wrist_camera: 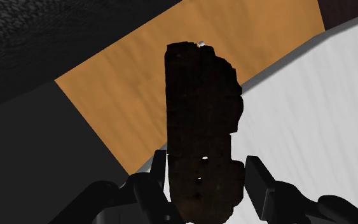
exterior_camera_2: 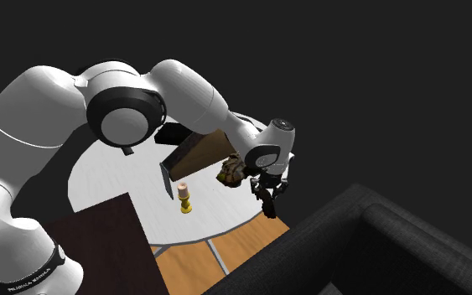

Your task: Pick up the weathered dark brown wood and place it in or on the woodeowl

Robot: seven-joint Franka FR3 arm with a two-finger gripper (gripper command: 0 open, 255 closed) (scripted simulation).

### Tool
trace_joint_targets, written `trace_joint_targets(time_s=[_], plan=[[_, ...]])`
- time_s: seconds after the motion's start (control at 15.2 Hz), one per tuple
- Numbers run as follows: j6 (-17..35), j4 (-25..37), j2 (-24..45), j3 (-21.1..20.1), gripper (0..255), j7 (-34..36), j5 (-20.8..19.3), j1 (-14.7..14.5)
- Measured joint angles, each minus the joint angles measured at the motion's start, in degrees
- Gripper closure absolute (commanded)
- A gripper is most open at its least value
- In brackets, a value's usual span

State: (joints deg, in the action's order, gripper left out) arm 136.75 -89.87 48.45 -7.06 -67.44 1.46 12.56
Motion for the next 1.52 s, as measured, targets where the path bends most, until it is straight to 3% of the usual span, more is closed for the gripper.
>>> trace_joint_targets(time_s=[1.52], plan=[[-8.49, -1.76, -10.31, -0.60, 255, 0.50, 0.55, 0.64]])
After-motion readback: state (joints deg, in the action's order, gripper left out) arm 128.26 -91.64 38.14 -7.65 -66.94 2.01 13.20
